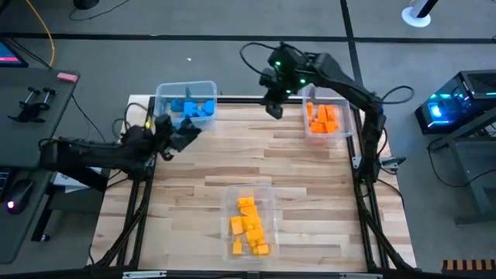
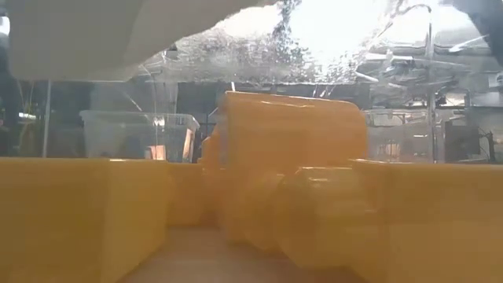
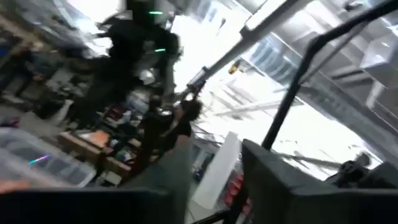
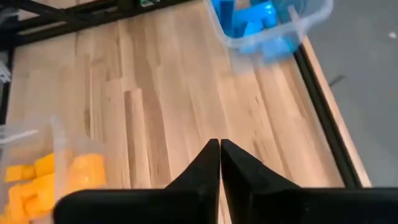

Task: Sort blocks
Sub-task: Return to Home Position

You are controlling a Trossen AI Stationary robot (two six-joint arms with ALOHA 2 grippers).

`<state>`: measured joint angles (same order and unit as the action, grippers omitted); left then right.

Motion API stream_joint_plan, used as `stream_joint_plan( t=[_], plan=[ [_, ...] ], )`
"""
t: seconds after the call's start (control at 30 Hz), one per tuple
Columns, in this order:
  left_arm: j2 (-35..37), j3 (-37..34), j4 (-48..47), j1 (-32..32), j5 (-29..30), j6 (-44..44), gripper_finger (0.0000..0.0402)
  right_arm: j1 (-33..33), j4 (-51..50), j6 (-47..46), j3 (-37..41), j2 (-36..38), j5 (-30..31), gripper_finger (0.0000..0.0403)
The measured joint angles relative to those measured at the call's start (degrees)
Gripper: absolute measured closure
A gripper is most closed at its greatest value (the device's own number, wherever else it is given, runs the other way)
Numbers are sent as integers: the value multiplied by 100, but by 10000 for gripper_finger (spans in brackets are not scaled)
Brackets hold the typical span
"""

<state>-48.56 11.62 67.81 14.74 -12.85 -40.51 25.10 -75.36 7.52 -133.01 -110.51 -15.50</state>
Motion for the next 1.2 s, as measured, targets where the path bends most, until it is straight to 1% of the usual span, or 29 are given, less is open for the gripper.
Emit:
stream_joint_plan(
  t=[0.1,0.13,0.17,0.2,0.3,0.37,0.43,0.53,0.6,0.7,0.77,0.83,0.93,1.0,1.1,1.2],
  plan=[
    [488,-643,156,150,148,-83,355,-187,-230,-465,2,286,336,397],
    [660,-823,227,214,156,-98,378,-264,-296,-649,2,407,451,397],
    [822,-969,287,278,157,-138,389,-340,-427,-816,2,528,580,399],
    [977,-1108,252,338,157,-182,390,-432,-590,-992,2,645,735,401],
    [1429,-1076,-620,510,-14,-69,386,-735,-1077,-1565,3,934,1151,400],
    [1626,-1090,-989,582,-46,49,395,-964,-1259,-1954,178,1171,1374,401],
    [1803,-1097,-1270,633,-78,108,399,-1240,-1265,-2402,600,1540,1538,401],
    [1956,-1097,-1376,654,-191,100,398,-1757,-899,-3192,1795,2369,1899,402],
    [2041,-1097,-1385,654,-206,5,400,-2178,-224,-3867,2936,3063,2229,402],
    [2086,-1097,-1394,654,-237,-142,399,-2857,1319,-4838,4941,4244,2611,402],
    [2088,-1097,-1410,654,-239,-240,399,-3178,2374,-5390,6296,5009,2703,402],
    [2092,-1097,-1436,654,-239,-319,399,-3289,3504,-5662,7527,5666,2717,402],
    [2083,-1097,-1503,654,-243,-386,399,-3098,5159,-5511,9029,6444,2658,402],
    [2083,-1097,-1628,652,-244,-385,399,-2782,6383,-5095,9795,6791,2397,402],
    [2083,-1097,-1665,652,-243,-387,399,-2210,7874,-4380,10741,7049,1838,402],
    [2083,-1097,-1750,652,-243,-387,399,-1571,8752,-3959,11432,7184,949,402]
  ],
)
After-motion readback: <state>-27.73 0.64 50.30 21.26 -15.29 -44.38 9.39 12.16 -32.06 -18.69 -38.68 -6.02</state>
